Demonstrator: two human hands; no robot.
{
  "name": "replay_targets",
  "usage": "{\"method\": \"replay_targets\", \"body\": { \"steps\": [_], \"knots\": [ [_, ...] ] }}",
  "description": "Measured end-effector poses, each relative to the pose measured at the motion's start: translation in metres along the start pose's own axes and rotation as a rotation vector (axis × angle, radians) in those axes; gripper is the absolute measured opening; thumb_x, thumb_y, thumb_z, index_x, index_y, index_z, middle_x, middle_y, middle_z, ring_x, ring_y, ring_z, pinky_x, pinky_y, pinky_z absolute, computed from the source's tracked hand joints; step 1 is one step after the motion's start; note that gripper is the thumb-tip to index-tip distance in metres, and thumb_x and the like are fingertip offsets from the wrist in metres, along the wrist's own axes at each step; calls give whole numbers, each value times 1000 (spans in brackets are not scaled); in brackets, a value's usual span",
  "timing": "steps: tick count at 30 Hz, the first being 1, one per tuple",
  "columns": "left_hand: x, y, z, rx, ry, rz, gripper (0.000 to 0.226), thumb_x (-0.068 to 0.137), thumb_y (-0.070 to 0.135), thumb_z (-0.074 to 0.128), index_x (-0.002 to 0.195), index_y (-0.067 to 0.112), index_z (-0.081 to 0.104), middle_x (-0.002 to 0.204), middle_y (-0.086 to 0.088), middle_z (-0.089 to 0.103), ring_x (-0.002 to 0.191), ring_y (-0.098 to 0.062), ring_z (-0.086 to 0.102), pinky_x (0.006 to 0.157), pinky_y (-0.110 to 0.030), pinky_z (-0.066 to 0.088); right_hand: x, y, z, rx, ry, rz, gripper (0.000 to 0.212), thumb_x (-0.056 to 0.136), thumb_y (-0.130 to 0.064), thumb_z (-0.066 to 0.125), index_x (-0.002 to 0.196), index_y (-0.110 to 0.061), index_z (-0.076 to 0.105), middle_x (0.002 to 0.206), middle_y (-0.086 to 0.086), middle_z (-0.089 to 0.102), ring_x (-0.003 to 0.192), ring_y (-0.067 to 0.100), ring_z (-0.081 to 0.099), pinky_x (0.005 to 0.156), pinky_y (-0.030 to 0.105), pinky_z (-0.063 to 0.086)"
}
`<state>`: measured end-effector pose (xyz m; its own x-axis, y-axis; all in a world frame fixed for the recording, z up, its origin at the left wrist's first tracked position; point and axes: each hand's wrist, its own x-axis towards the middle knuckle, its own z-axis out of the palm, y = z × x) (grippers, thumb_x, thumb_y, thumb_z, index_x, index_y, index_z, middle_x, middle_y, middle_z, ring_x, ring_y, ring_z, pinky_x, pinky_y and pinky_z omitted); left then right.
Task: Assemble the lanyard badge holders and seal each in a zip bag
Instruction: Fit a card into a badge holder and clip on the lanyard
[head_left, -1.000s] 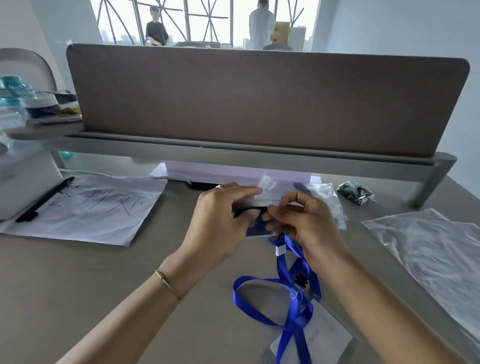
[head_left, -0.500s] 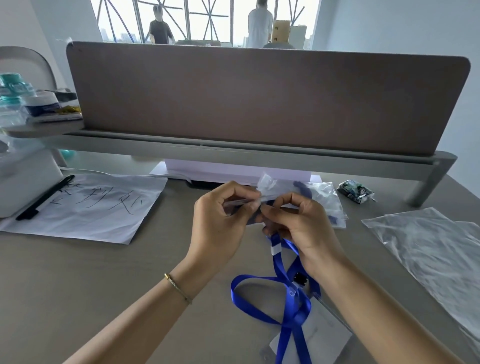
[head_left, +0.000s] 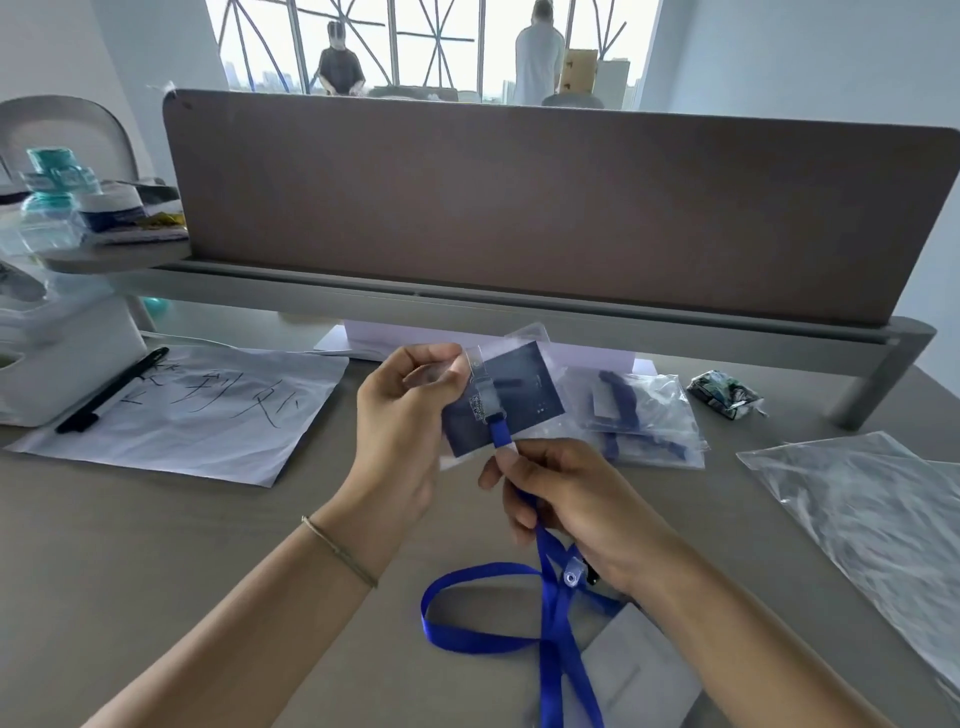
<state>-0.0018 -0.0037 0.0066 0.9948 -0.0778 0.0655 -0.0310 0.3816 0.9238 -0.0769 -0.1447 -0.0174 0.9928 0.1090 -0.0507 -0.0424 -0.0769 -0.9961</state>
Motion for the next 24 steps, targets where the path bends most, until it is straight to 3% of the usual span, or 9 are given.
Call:
{"method": "replay_targets", "body": {
  "steps": [5,9,11,16,19,24],
  "knots": [
    [1,11,3,-112,-114,-123,16,93,-1,59,82,10,61,74,-5,65,63,-15,62,54,-25,53,-1,0,-9,-20,-111,-6,39,103,-34,45,76,-9,58,53,2,40,50,18,47,58,21,41],
    [11,17,-5,-87,-188,-245,24,98,0,47,84,15,59,76,1,66,67,-13,63,60,-26,54,-1,1,-17,-47,-168,8,42,98,-40,48,73,-6,53,52,1,37,50,19,47,59,20,40],
    [15,22,-11,-99,-257,-312,26,99,1,44,83,18,56,77,3,63,69,-13,62,64,-28,55,0,2,-20,-42,-211,28,41,99,-36,48,73,-4,51,52,0,36,50,19,46,59,21,40],
    [9,33,-19,43,-547,-480,23,96,4,47,80,19,55,77,0,60,70,-16,60,56,-25,54,-4,-2,-31,-77,-339,96,31,98,-17,56,78,6,57,63,12,37,55,19,42,63,27,45],
    [3,37,-18,250,-728,-419,22,94,-2,51,84,17,55,74,0,59,66,-13,58,54,-20,48,-8,-11,-37,-89,-391,131,25,90,-13,57,67,-18,66,65,18,36,55,20,38,60,25,45],
    [-7,41,-10,644,-827,-197,26,91,-4,61,78,19,60,78,-1,63,78,-14,58,68,-25,49,-6,-12,-46,-167,-283,163,39,98,-13,55,61,-22,62,64,15,39,52,17,44,58,20,43]
  ]
}}
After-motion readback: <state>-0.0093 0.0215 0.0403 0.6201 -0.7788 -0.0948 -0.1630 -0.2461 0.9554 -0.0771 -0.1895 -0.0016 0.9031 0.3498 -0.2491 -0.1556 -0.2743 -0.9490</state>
